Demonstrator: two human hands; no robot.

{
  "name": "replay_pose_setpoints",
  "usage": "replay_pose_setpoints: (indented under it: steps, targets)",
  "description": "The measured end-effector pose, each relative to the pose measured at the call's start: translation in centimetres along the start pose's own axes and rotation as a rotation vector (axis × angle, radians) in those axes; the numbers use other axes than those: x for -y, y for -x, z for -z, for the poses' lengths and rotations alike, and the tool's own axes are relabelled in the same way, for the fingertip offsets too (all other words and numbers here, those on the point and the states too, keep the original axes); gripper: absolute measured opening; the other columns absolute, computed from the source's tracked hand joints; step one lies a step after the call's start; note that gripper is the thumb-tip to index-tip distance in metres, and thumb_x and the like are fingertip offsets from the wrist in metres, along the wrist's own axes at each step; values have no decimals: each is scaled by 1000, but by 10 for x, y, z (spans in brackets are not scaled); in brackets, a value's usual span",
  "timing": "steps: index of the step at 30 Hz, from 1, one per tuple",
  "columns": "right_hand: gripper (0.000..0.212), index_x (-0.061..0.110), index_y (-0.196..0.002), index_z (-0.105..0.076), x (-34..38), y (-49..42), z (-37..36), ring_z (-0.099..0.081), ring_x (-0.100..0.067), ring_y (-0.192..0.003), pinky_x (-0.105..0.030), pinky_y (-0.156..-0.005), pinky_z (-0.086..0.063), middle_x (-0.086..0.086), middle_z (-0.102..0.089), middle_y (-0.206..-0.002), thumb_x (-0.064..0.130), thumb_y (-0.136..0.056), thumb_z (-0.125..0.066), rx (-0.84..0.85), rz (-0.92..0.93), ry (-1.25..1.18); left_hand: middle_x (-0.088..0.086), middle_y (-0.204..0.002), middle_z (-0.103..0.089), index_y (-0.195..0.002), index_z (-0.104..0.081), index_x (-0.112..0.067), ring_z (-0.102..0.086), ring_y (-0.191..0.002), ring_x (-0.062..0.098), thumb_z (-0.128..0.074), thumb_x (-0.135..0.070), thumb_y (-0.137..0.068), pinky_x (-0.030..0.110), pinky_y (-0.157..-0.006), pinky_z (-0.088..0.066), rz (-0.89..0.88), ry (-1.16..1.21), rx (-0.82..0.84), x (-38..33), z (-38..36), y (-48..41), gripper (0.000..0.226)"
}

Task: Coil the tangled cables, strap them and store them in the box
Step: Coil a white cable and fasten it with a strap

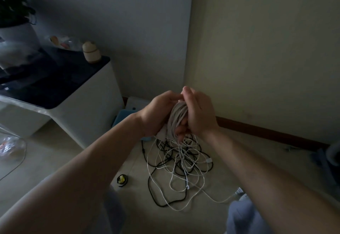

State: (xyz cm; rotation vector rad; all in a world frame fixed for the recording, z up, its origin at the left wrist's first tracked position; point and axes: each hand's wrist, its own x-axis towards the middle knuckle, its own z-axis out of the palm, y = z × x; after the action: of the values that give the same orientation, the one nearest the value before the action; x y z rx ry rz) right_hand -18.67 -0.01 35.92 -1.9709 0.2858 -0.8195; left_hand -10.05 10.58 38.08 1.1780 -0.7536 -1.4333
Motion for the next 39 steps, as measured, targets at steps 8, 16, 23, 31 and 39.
replay_pose_setpoints:
  steps: [8, 16, 23, 31, 39]
  targets:
    - [36, 1, -63, -43, -2, -12, 12, -42, -13, -51, -32, -52, -33, 2, -41, -49, 24, -90, -48, 7, -53, -36, 19, -82, -58, -90, -60, 1, -62, -72, 27, -36, -41, -98, 36, -76, -51, 16, 103, 3, 0, -3, 5, 49]
    - [48, 22, -54, -48, -2, -18, 11, -47, -7, -51, -31, -54, -37, 11, -49, -49, 37, -100, -48, 12, -87, -76, 17, -78, -75, -80, -77, -12, -73, -73, 30, -42, -55, -98, 39, -70, -61, -235, -284, -635, 12, -24, 2, 58]
    - [53, 18, -51, -36, -4, -16, -3, -34, -6, -43, -24, -44, -24, 9, -39, -42, 33, -101, -46, -234, -113, 25, -4, -56, -62, -64, -66, -15, -55, -52, 5, -59, -31, -93, 25, -48, -43, -481, -460, -1053, 15, -18, -3, 34]
    - [58, 5, -55, -47, -20, -24, -20, -49, -22, -49, -37, -53, -34, -4, -50, -48, 36, -104, -46, -368, -262, 51, -10, -83, -74, -99, -70, -27, -71, -75, 3, -69, -63, -73, 25, -64, -58, -296, -546, -800, 23, -1, 4, 44]
    - [61, 18, -46, -36, -26, -27, -63, -37, -4, -36, -30, -51, -19, 10, -38, -41, 34, -103, -49, -323, -341, 140, 8, -80, -73, -94, -71, -9, -68, -68, 14, -77, -42, -83, 38, -65, -60, -126, -685, -547, 22, 43, 34, 35]
